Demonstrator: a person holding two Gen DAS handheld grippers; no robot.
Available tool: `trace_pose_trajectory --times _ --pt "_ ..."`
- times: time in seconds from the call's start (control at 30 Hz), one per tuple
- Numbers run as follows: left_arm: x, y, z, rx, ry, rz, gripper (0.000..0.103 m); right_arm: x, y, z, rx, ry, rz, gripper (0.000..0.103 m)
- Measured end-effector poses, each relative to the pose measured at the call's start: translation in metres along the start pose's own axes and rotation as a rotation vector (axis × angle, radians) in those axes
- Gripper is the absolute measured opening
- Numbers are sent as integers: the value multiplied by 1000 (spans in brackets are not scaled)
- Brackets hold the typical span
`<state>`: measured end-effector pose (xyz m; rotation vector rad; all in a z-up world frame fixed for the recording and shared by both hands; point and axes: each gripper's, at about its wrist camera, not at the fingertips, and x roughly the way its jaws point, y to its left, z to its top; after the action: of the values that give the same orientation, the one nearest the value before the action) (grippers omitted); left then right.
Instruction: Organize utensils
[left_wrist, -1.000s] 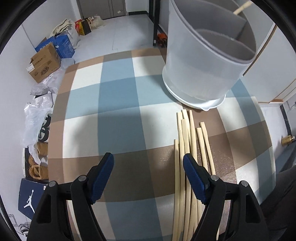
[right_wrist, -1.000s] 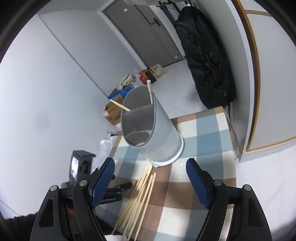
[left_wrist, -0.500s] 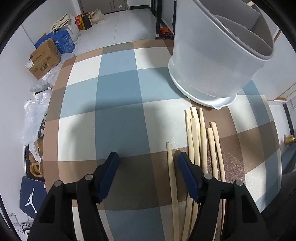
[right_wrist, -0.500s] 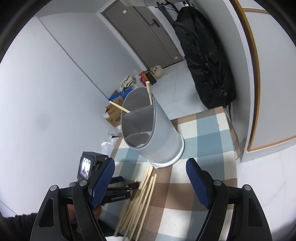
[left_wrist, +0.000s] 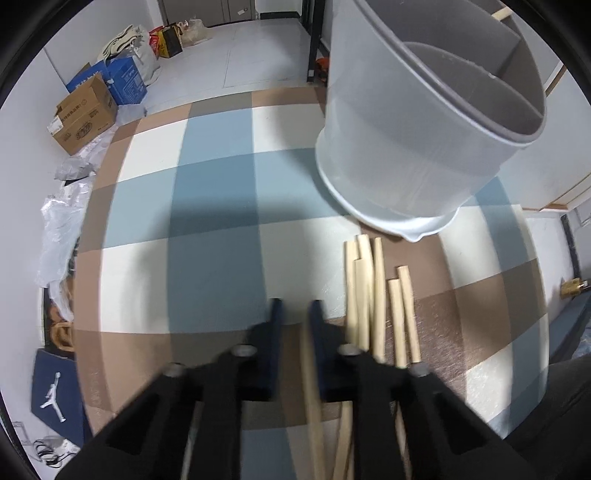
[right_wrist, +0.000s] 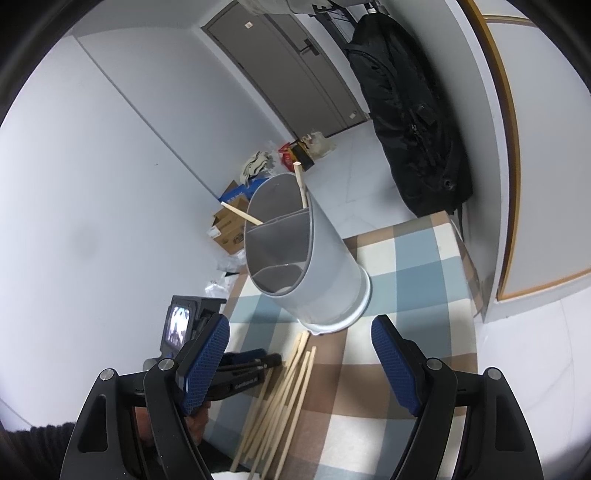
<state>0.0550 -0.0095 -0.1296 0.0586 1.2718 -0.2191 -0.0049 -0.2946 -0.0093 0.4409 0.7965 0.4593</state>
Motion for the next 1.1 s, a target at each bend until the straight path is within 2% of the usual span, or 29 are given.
trace_pose_trajectory --times 0.17,0.3,0.37,0.4,0.43,0.5,0.63,0.8,1.0,1.1 --pt "-3 7 -4 -33 -20 -38 0 8 2 -4 -6 42 -5 79" --pt "-8 17 -3 -77 -40 -72 0 27 7 -11 -39 121 -29 79" --pt "-13 22 -3 -97 -56 -91 0 40 10 -16 -56 167 -44 75" --pt "-16 25 -3 -102 -68 -101 0 46 12 -19 -64 186 -53 67" --pt "-19 28 -4 -107 -79 -107 0 53 14 -22 -78 209 -69 54" --pt "-25 33 -5 -121 -99 -125 0 69 19 -27 -104 254 -98 44" --pt "-36 44 -5 -152 -139 -160 0 101 22 -34 -77 317 -94 39" --pt "-42 45 -2 -163 -189 -192 0 137 31 -37 -86 353 -119 36" --pt "-51 55 -2 -198 -230 -254 0 169 36 -36 -138 352 -235 36" --pt "-52 60 1 -209 -239 -267 0 177 31 -35 -116 353 -264 29"
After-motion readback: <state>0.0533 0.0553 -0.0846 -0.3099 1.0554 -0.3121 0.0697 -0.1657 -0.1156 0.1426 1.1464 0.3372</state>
